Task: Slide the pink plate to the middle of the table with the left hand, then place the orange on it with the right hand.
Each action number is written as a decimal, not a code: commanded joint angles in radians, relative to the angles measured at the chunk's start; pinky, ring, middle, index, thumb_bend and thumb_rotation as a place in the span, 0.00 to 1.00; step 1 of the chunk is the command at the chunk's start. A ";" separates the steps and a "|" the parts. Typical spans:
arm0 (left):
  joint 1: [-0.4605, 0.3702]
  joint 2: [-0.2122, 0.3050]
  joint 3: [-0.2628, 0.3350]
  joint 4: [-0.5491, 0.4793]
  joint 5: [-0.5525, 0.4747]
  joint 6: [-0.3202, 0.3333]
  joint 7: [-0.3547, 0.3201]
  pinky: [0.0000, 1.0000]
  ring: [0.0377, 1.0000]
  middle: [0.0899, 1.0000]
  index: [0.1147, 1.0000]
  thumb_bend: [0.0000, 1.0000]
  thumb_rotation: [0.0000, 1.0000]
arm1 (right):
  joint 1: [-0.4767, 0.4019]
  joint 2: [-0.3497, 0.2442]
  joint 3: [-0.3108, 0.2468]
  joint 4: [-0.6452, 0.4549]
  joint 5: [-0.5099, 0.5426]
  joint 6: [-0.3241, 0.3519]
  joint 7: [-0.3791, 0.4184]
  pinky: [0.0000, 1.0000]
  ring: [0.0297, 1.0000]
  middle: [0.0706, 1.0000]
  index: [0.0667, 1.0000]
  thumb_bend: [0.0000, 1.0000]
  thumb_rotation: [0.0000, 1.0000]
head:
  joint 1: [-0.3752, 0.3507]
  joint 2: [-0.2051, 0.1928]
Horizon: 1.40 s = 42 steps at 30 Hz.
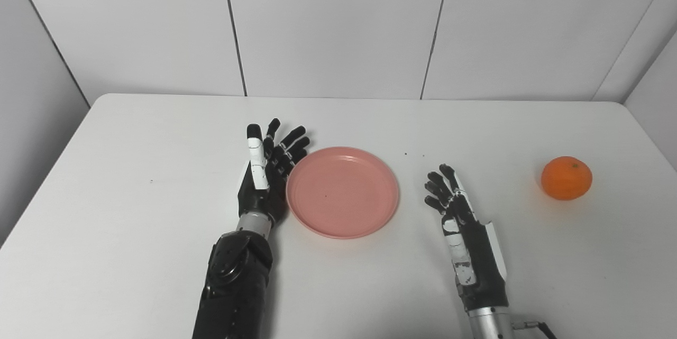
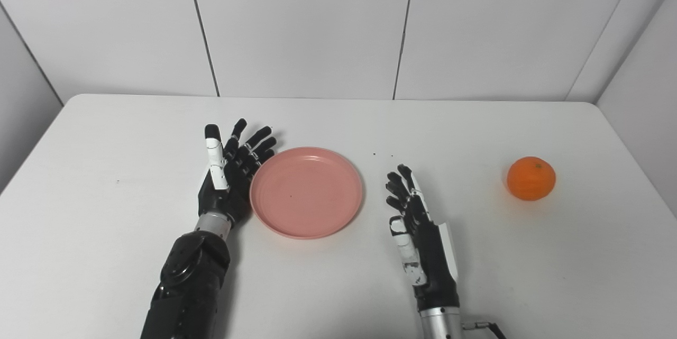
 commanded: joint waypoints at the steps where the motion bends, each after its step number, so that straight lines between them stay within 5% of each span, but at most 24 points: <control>1: 0.037 -0.020 -0.011 0.036 0.020 0.024 0.015 0.91 0.83 0.81 1.00 1.00 1.00 | 0.015 0.009 0.002 0.035 0.003 0.009 -0.006 0.86 0.89 0.90 0.94 0.81 1.00 | -0.008 -0.001; 25: 0.026 0.006 0.031 0.048 -0.001 0.039 -0.033 0.93 0.83 0.83 1.00 1.00 1.00 | -0.002 0.058 0.011 0.082 -0.042 -0.014 -0.037 0.87 0.88 0.88 0.93 0.78 0.99 | -0.148 -0.020; 32: 0.022 0.010 0.035 0.068 0.000 0.023 -0.040 0.92 0.82 0.84 1.00 1.00 1.00 | 0.015 0.084 -0.017 0.015 -0.094 -0.022 -0.109 0.85 0.87 0.87 0.89 0.75 0.98 | -0.163 -0.025; 35: 0.019 0.006 0.046 0.079 -0.007 0.019 -0.039 0.92 0.83 0.83 1.00 1.00 1.00 | 0.015 0.112 -0.041 -0.028 -0.164 -0.033 -0.176 0.82 0.84 0.80 0.78 0.71 0.98 | -0.163 -0.025; 42: 0.004 0.009 0.046 0.124 -0.006 -0.013 -0.053 0.93 0.84 0.84 1.00 1.00 1.00 | -0.015 0.109 -0.056 -0.119 -0.220 -0.001 -0.205 0.77 0.80 0.78 0.77 0.77 1.00 | -0.179 -0.035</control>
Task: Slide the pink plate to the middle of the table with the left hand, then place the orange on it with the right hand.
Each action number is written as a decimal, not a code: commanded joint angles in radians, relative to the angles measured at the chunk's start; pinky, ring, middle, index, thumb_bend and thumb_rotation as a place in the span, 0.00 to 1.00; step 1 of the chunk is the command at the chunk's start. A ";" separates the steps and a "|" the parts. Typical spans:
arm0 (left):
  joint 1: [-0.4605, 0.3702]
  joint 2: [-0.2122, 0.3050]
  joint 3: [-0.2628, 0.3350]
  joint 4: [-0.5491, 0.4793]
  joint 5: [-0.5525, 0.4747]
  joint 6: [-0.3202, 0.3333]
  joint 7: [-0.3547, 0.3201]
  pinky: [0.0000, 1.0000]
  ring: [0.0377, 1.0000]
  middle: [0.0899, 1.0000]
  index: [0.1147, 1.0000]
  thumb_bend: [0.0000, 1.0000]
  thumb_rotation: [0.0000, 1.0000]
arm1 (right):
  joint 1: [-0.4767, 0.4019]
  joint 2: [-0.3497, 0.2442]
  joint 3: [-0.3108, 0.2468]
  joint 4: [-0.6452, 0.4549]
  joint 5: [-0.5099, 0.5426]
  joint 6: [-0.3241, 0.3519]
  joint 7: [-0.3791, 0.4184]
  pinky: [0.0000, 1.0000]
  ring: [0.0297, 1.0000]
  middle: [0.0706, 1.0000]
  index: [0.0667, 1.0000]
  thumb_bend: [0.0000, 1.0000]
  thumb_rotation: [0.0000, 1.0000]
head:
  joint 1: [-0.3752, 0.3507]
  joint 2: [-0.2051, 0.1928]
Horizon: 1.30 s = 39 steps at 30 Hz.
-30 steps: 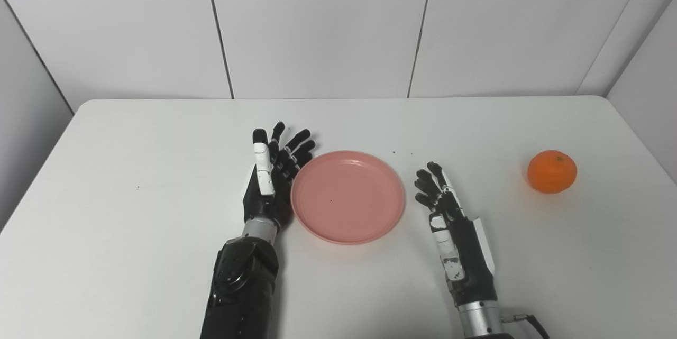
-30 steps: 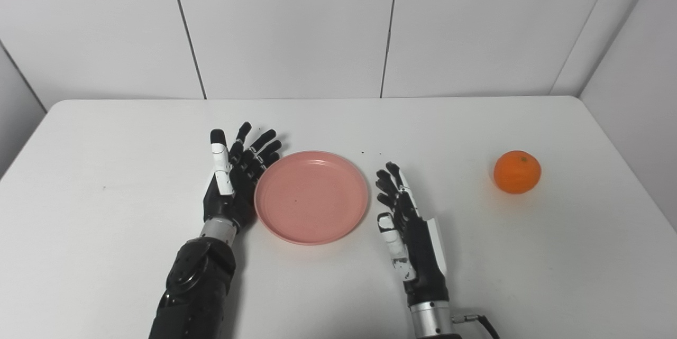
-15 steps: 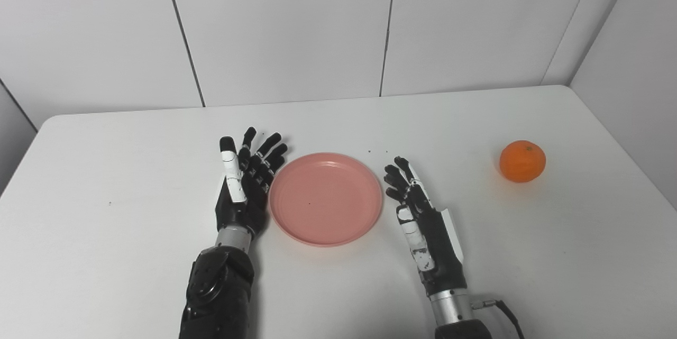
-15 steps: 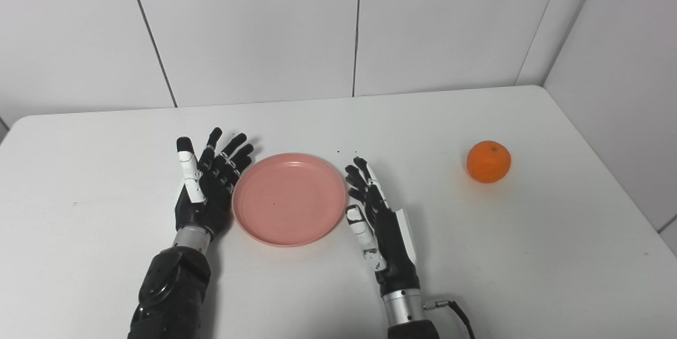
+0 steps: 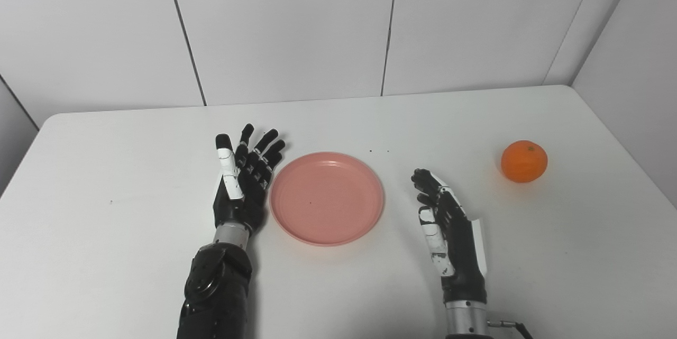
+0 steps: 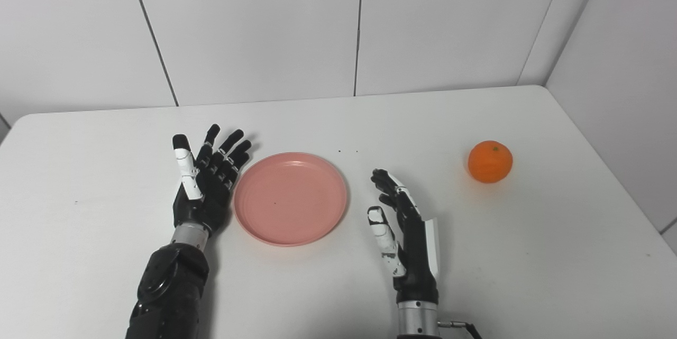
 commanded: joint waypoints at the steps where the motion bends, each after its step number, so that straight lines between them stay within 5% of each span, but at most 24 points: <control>1: 0.025 0.011 0.009 0.061 0.010 0.032 0.019 0.94 0.85 0.84 1.00 1.00 1.00 | -0.037 -0.002 -0.002 -0.056 -0.010 0.002 -0.003 0.76 0.80 0.78 0.78 0.78 1.00 | -0.002 -0.003; 13: 0.004 0.016 0.027 0.103 0.001 0.007 0.000 0.92 0.86 0.84 1.00 1.00 1.00 | -0.130 -0.088 -0.032 -0.145 -0.016 0.093 0.052 0.72 0.76 0.77 0.80 0.82 1.00 | -0.072 -0.034; 23: 0.001 0.019 0.032 0.125 -0.005 -0.009 -0.021 0.97 0.87 0.85 1.00 1.00 1.00 | -0.233 -0.206 -0.069 -0.213 -0.348 0.307 0.103 0.71 0.77 0.80 0.81 0.86 1.00 | -0.071 -0.041; 30: 0.004 0.016 0.035 0.129 0.001 -0.013 -0.013 0.95 0.85 0.83 1.00 1.00 1.00 | -0.307 -0.322 -0.089 -0.214 -0.474 0.414 0.187 0.63 0.75 0.82 0.82 0.88 1.00 | -0.080 -0.043; 39: 0.003 0.013 0.030 0.138 -0.001 -0.027 -0.023 0.95 0.87 0.85 1.00 1.00 0.99 | -0.382 -0.448 -0.103 -0.165 -0.538 0.445 0.224 0.59 0.72 0.81 0.82 0.89 1.00 | -0.072 -0.046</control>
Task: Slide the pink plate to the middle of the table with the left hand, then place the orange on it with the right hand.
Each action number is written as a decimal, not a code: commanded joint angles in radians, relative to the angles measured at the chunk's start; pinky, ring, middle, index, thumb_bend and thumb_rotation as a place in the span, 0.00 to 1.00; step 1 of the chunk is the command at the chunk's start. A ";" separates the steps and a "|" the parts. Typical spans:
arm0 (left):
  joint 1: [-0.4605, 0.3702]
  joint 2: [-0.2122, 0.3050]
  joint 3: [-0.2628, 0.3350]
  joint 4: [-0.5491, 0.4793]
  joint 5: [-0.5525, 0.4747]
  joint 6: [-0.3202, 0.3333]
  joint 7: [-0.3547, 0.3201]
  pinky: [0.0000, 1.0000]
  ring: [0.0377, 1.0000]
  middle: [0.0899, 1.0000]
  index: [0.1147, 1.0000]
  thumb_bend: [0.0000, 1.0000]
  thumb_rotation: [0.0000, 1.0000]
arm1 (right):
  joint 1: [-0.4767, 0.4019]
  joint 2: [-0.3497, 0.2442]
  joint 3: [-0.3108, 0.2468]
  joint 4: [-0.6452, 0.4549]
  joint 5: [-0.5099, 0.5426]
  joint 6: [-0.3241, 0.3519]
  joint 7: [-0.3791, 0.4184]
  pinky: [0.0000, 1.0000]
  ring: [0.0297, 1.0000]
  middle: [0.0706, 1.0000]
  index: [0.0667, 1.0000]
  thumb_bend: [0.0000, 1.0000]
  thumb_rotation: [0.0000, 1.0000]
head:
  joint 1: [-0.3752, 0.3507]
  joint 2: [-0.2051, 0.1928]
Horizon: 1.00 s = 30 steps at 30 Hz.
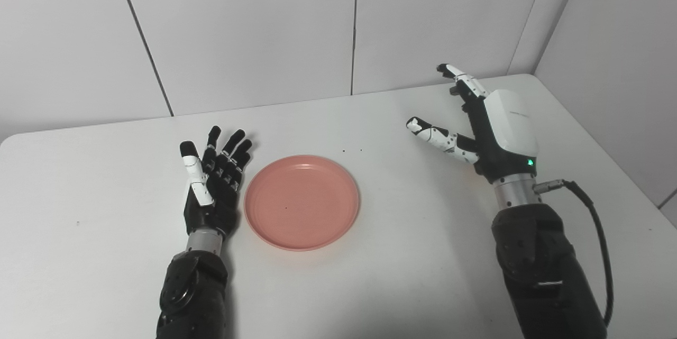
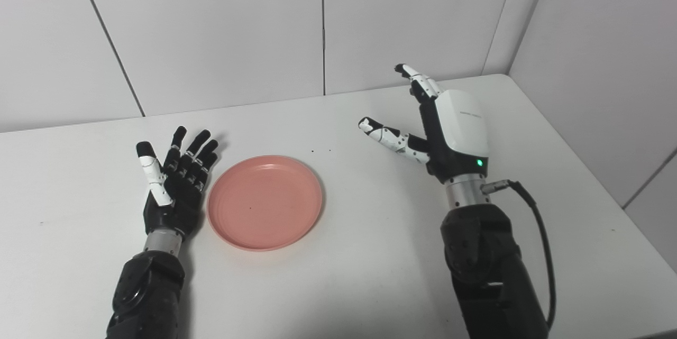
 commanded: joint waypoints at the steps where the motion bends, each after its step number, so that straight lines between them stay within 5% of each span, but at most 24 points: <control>1: 0.039 0.001 0.002 0.059 0.009 0.043 0.025 0.95 0.86 0.84 1.00 1.00 0.99 | -0.046 -0.041 -0.012 -0.001 -0.017 0.007 -0.005 0.60 0.73 0.81 0.82 0.89 1.00 | 0.001 -0.001; 17: 0.038 -0.003 0.000 0.059 0.010 0.049 0.032 0.95 0.86 0.84 1.00 1.00 1.00 | -0.129 -0.193 0.005 0.104 -0.078 -0.003 0.059 0.77 0.76 0.76 0.78 0.87 1.00 | 0.001 -0.005; 30: 0.042 0.001 -0.001 0.044 0.002 0.064 0.026 0.96 0.86 0.83 1.00 1.00 1.00 | -0.143 -0.273 0.028 0.238 -0.048 0.017 0.138 0.76 0.77 0.77 0.77 0.86 1.00 | 0.007 -0.003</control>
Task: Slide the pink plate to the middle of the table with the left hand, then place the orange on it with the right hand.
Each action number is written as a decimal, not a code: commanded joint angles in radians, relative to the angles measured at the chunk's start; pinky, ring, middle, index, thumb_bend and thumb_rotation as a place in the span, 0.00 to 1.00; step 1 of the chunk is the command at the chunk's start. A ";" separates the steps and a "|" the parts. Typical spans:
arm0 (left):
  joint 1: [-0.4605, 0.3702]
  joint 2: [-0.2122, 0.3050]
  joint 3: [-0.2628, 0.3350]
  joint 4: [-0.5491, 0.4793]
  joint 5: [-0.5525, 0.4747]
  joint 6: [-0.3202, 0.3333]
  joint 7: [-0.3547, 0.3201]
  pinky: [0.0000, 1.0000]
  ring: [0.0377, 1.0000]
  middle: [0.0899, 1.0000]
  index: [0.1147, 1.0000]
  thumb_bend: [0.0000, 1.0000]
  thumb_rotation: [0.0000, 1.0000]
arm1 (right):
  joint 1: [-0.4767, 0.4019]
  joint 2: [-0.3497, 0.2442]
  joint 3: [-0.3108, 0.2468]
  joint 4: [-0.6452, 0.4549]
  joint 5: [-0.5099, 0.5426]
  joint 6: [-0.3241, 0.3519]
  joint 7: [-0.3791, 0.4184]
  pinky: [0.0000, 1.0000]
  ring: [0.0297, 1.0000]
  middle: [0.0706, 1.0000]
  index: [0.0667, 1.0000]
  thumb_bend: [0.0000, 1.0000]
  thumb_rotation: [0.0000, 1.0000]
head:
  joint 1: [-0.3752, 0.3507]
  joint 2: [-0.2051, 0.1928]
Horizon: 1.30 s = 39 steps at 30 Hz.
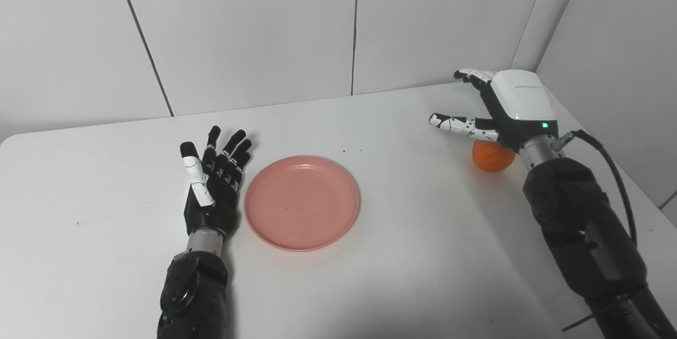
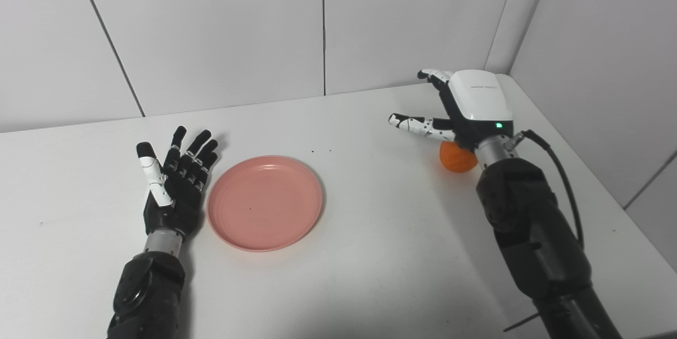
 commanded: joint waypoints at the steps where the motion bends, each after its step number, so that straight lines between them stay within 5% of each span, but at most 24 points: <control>1: 0.044 0.001 0.000 0.040 0.004 0.073 0.027 0.96 0.86 0.83 1.00 1.00 1.00 | -0.040 -0.037 -0.007 0.008 0.013 0.010 -0.008 0.76 0.77 0.77 0.76 0.86 0.99 | 0.003 -0.001; 39: 0.055 0.000 -0.016 0.024 0.012 0.071 0.028 0.95 0.86 0.82 1.00 0.99 1.00 | -0.021 -0.100 0.077 0.291 0.046 -0.012 -0.138 0.69 0.72 0.74 0.73 0.88 1.00 | 0.020 0.001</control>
